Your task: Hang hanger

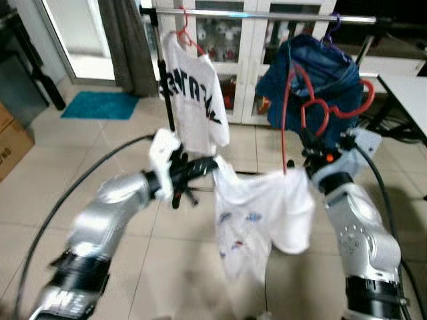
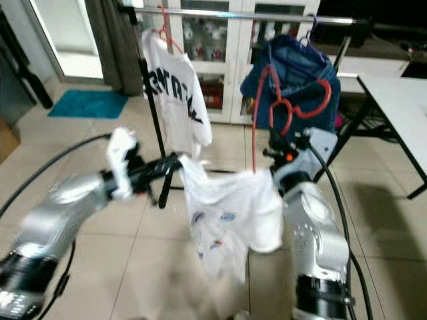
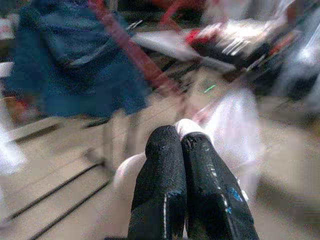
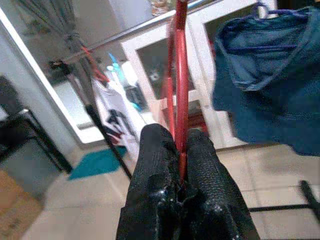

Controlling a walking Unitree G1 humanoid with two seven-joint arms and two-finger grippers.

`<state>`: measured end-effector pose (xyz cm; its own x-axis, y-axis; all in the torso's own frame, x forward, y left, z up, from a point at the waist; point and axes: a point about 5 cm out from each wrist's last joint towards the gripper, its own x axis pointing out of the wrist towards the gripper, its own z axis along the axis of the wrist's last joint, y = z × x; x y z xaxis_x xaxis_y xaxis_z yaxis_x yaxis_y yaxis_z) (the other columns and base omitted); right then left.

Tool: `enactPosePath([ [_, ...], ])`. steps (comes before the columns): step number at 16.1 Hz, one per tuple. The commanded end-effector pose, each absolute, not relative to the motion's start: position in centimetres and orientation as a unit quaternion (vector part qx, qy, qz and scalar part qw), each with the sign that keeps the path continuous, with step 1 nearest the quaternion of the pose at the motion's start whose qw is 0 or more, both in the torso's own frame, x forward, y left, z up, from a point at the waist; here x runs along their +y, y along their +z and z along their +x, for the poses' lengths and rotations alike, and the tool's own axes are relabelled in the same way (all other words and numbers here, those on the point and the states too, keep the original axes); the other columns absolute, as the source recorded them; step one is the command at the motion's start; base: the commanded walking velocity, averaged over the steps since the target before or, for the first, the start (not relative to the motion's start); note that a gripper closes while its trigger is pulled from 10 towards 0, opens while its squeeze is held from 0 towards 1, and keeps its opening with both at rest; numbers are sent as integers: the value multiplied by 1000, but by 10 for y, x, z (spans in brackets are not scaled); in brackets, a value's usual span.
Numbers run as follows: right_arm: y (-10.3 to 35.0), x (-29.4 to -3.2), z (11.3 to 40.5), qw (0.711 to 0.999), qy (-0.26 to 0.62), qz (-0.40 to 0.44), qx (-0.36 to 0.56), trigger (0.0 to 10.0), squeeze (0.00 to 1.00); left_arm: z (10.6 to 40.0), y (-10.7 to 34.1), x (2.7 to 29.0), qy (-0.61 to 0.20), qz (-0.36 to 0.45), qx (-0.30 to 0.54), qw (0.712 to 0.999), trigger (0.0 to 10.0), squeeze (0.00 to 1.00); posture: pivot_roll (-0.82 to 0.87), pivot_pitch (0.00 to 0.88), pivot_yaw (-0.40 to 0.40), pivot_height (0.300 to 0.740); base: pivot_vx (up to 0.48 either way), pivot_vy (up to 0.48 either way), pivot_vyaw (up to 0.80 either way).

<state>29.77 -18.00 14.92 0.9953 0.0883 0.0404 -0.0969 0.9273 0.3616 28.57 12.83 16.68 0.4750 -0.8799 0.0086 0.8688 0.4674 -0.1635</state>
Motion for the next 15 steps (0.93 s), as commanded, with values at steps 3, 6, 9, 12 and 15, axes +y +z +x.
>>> enactPosePath([
  [3,164,-195,303,974,35,214,-65,0,0,272,243,138,-568,-242,-110,779,0,0,-88,0,2,740,0,0,0],
  [6,193,-181,302,926,111,334,-138,0,0,299,199,148,-455,-93,6,885,0,0,-88,0,4,740,0,0,0],
  [9,230,-177,299,855,166,435,-229,0,0,288,126,157,-438,134,190,868,0,0,-88,0,1,740,0,0,0],
  [12,243,-188,301,829,156,467,-264,0,0,262,114,150,-514,99,242,817,0,0,-92,0,2,740,0,0,0],
  [15,235,-199,307,863,110,430,-243,0,0,246,108,153,-565,77,264,778,0,0,-96,0,1,740,0,0,0],
])
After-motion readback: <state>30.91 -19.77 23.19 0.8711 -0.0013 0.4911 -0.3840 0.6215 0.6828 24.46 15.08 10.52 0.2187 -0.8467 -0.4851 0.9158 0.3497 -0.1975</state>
